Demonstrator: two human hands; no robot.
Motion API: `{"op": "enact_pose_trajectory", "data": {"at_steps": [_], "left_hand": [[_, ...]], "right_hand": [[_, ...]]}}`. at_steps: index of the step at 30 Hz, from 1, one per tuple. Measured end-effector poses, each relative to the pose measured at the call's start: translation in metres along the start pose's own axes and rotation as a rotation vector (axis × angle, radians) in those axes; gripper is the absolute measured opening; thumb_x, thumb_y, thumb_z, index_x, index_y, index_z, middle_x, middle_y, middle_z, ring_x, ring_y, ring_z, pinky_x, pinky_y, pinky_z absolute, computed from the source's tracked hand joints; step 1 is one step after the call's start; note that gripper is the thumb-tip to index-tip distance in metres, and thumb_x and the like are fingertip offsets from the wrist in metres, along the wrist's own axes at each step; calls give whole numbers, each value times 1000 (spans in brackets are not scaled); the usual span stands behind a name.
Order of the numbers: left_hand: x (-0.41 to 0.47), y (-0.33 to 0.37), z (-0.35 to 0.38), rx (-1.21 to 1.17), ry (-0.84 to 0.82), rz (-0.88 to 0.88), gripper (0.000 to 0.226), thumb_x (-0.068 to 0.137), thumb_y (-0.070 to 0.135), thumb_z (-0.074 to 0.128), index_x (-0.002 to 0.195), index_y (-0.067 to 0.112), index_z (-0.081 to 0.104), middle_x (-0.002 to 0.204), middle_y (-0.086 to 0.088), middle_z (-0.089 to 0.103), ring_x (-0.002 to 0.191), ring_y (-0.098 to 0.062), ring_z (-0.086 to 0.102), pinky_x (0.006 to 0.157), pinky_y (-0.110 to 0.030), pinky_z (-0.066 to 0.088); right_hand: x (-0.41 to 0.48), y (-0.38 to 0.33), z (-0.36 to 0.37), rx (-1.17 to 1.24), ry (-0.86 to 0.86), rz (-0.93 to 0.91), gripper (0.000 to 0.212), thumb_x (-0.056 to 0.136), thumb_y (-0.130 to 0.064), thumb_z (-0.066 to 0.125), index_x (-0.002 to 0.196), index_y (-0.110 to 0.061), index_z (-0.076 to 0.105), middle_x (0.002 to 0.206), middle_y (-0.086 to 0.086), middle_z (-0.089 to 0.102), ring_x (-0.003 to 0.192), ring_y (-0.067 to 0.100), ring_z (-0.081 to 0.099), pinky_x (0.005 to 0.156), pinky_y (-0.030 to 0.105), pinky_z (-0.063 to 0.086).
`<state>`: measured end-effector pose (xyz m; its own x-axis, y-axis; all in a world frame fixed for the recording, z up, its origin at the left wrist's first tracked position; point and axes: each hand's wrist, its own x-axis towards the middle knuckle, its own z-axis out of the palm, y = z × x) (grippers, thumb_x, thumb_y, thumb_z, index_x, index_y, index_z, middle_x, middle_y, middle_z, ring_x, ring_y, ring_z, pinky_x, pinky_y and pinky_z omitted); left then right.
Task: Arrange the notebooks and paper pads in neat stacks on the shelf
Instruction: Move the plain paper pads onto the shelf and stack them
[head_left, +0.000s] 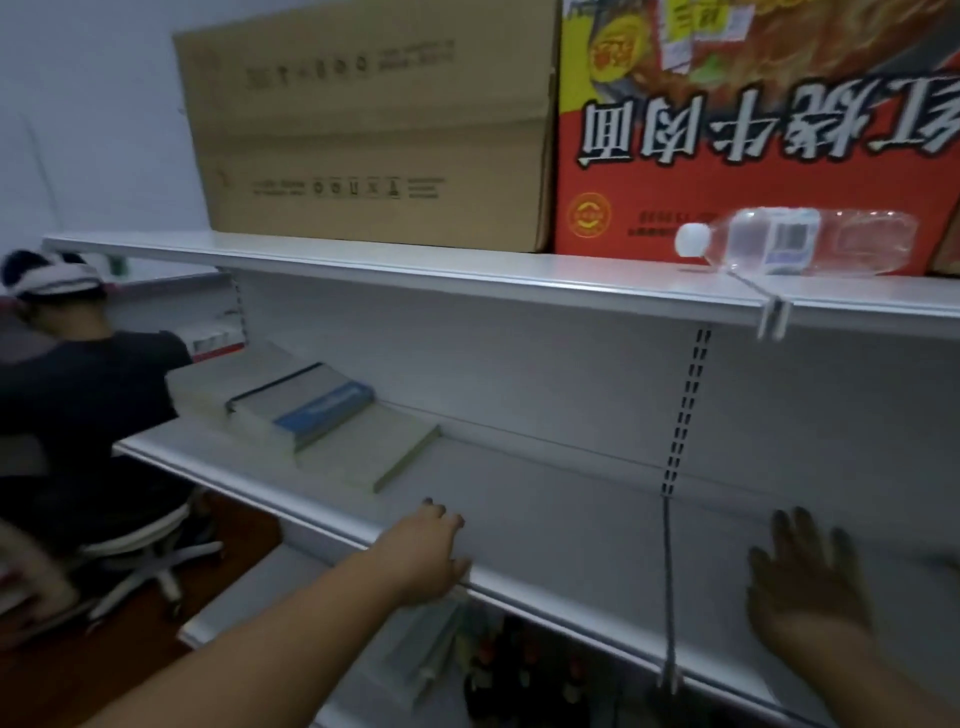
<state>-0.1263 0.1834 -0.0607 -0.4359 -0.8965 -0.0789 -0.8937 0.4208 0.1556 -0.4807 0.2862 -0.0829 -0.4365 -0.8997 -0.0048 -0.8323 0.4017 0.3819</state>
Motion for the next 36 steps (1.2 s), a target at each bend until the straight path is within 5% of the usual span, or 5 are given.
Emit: {"op": "enact_pose_trajectory", "data": {"at_steps": [3, 9, 22, 32, 36], "left_hand": [[-8, -41, -6, -46, 42, -9, 59, 95, 43, 43, 144, 14, 30, 149, -10, 31, 141, -24, 24, 112, -35, 26], [-7, -115, -5, -155, 114, -46, 54, 93, 44, 45, 140, 19, 37, 145, -2, 35, 135, -19, 34, 110, -32, 34], [53, -219, -34, -223, 101, -85, 45, 93, 33, 46, 137, 28, 41, 148, 8, 33, 136, -9, 33, 109, -18, 26], [114, -221, -43, -487, 236, 6, 30, 93, 27, 52, 123, 31, 53, 120, 25, 42, 111, 4, 46, 76, 10, 26], [129, -229, -42, -691, 216, -66, 28, 94, 24, 53, 121, 32, 54, 122, 19, 49, 114, -9, 53, 77, 2, 33]], "right_hand": [[-8, -87, -40, 200, 85, -257, 47, 75, -25, 37, 95, -5, 74, 117, 29, 63, 105, 44, 62, 79, 58, 53], [-2, -236, -94, 691, 74, -439, 44, 95, -28, 41, 137, -17, 45, 142, 1, 45, 128, 19, 42, 105, 23, 34], [118, -432, -156, 1038, -144, -158, 104, 80, -62, 55, 148, -1, 6, 144, 18, 39, 132, 31, 40, 104, 34, 38], [178, -420, -133, 1297, -360, -108, 83, 52, -49, 82, 117, -1, 62, 118, 14, 66, 105, 27, 64, 88, 37, 54], [163, -388, -134, 1467, -419, -70, 30, 78, -17, 73, 103, -2, 67, 106, 17, 69, 92, 30, 68, 78, 41, 57]]}}
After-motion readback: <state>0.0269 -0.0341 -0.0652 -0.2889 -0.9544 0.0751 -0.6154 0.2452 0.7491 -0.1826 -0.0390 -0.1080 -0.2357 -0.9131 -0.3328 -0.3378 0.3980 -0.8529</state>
